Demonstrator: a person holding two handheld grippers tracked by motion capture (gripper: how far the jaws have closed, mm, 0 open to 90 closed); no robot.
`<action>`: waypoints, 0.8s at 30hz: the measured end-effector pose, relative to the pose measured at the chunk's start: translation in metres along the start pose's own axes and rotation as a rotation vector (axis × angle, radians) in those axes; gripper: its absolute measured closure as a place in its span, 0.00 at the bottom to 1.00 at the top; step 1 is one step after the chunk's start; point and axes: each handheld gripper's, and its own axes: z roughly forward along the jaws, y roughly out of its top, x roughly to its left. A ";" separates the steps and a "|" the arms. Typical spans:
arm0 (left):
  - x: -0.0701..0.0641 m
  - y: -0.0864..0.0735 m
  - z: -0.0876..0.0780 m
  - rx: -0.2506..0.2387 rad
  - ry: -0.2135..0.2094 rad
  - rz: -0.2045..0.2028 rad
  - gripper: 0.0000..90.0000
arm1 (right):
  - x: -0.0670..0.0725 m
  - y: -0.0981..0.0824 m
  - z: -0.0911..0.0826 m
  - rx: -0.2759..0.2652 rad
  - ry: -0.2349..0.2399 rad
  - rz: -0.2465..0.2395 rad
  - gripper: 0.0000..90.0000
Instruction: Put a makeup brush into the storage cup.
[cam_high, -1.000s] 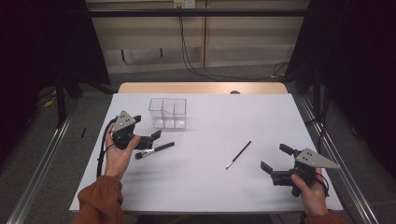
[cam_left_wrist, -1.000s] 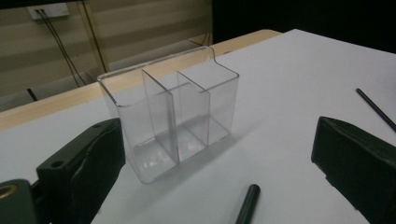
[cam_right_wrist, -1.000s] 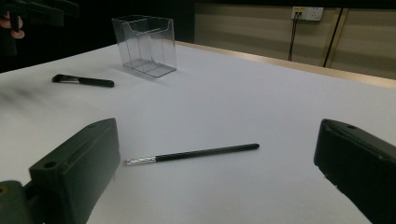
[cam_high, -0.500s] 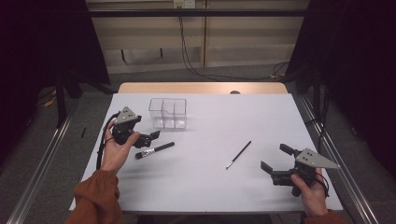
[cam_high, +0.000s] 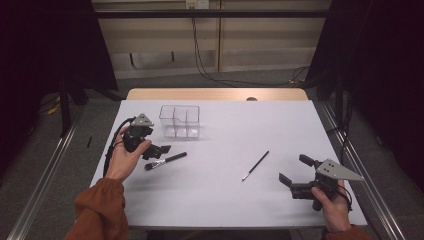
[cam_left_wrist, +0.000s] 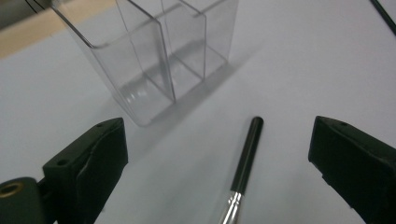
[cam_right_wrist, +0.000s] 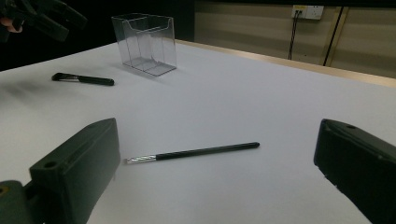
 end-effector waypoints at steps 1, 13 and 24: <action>0.000 0.002 0.002 0.056 -0.008 0.026 0.06 | 0.000 0.000 0.000 0.000 0.000 0.000 0.00; 0.000 0.006 0.018 0.252 -0.066 0.050 0.06 | 0.000 0.000 0.000 0.006 0.002 -0.007 0.00; -0.002 0.003 0.034 0.409 -0.109 0.102 0.07 | 0.000 -0.001 0.001 0.008 0.000 -0.010 0.00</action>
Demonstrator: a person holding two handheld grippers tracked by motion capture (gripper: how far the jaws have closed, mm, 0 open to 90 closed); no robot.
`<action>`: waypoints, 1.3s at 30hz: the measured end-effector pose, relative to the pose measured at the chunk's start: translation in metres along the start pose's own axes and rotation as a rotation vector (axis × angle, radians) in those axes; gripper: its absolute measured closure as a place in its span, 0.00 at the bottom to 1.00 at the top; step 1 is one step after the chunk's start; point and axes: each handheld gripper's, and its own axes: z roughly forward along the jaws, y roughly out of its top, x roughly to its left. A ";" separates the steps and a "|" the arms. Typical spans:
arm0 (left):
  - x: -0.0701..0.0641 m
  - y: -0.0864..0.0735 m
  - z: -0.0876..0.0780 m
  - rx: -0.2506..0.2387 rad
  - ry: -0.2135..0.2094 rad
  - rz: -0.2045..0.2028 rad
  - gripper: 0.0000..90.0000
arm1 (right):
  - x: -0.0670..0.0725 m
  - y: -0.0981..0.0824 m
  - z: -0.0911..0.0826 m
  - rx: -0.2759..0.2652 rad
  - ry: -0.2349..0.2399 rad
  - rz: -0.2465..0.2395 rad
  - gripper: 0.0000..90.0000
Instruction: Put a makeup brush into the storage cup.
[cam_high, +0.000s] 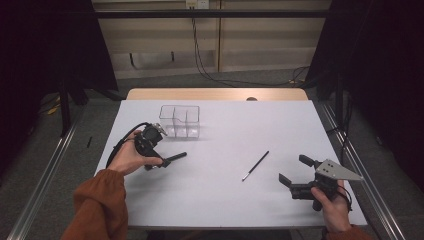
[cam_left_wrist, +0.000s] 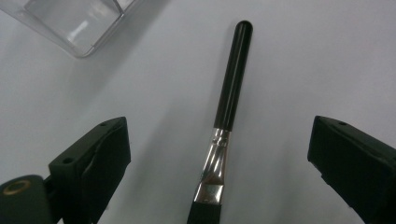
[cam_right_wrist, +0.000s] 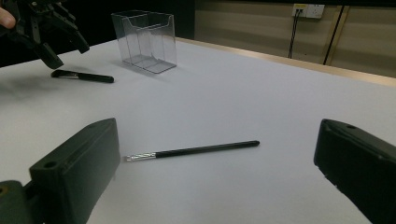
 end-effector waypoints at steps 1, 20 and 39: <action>0.000 0.000 0.002 0.001 -0.008 -0.010 0.07 | 0.000 0.000 0.000 0.000 0.001 0.000 0.00; 0.003 0.001 0.020 0.126 -0.057 0.023 0.39 | 0.000 0.000 0.000 0.004 0.003 -0.001 0.00; -0.001 0.012 0.023 0.225 -0.018 0.024 0.75 | 0.001 0.000 0.000 0.005 0.004 -0.007 0.00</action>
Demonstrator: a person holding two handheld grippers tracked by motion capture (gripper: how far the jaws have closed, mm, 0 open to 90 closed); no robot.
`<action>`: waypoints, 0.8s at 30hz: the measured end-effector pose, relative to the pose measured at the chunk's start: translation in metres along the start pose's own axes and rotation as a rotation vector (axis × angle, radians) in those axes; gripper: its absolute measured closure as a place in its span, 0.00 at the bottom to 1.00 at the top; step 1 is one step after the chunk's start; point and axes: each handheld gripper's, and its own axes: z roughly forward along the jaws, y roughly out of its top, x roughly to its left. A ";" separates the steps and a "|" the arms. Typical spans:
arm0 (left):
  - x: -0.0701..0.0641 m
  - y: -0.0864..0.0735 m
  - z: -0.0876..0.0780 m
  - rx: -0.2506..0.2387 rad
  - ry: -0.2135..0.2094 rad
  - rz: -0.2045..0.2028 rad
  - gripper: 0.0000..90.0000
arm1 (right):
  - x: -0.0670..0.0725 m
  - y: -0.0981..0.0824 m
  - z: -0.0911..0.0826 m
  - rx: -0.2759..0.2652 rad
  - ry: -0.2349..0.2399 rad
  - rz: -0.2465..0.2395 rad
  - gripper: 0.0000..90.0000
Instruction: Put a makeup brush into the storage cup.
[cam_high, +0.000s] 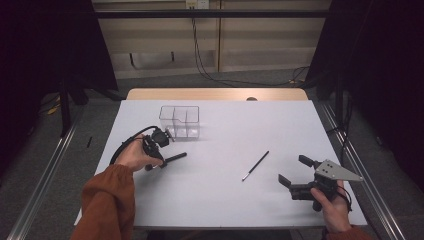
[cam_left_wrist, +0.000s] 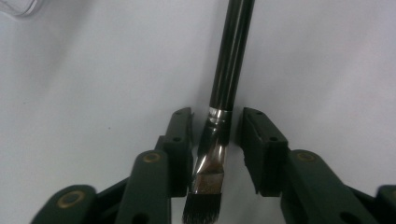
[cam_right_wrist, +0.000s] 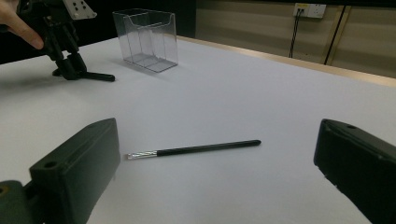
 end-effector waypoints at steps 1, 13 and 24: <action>0.000 0.001 0.000 0.002 -0.002 -0.005 0.78 | 0.000 0.000 0.000 0.002 0.001 0.000 0.00; 0.000 0.005 0.001 0.032 -0.004 -0.010 0.85 | 0.001 0.000 0.000 0.002 0.002 -0.006 0.00; 0.001 0.002 -0.001 0.007 -0.006 -0.029 0.85 | 0.000 0.000 0.001 0.008 0.002 -0.008 0.00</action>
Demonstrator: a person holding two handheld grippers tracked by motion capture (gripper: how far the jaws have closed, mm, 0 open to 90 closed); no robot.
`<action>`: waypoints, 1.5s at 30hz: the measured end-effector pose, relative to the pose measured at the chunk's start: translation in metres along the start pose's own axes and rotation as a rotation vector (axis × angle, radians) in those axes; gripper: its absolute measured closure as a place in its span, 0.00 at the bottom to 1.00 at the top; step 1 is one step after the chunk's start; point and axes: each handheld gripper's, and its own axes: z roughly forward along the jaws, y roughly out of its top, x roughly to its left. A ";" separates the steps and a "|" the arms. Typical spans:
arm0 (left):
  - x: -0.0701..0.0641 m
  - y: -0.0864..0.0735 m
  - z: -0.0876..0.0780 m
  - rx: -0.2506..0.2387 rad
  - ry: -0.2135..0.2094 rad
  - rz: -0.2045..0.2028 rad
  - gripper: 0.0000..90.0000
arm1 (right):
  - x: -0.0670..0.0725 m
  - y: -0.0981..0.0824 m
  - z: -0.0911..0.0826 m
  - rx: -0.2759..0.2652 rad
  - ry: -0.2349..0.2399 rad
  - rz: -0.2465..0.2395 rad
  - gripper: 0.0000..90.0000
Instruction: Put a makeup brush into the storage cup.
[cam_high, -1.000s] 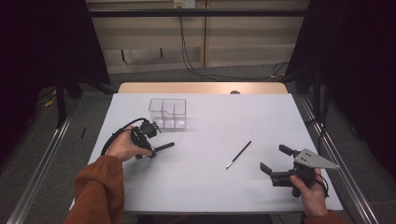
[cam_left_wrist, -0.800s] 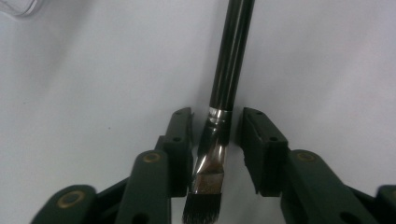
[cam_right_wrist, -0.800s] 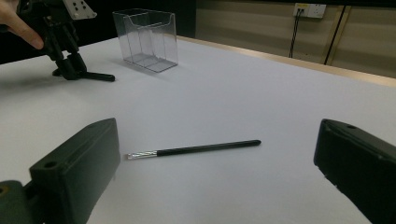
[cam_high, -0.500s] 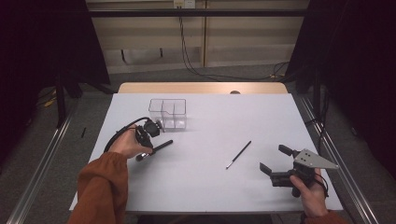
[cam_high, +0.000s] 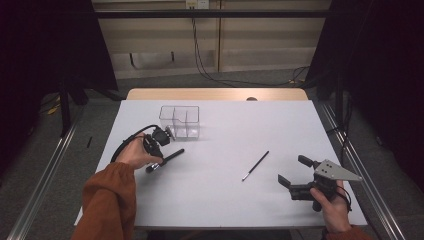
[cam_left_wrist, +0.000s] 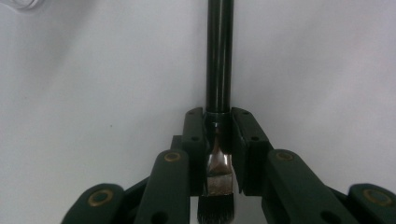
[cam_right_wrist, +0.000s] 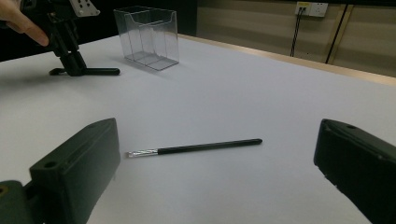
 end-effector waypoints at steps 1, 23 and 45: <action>0.000 0.000 0.000 -0.004 0.001 -0.005 0.85 | 0.000 0.000 0.000 0.000 -0.001 0.001 0.00; 0.008 -0.014 -0.013 -0.148 -0.044 -0.076 0.85 | 0.000 0.000 0.000 0.000 -0.003 0.005 0.00; 0.003 -0.040 -0.033 -0.451 -0.050 -0.155 0.85 | 0.000 0.000 0.000 -0.001 -0.005 0.005 0.00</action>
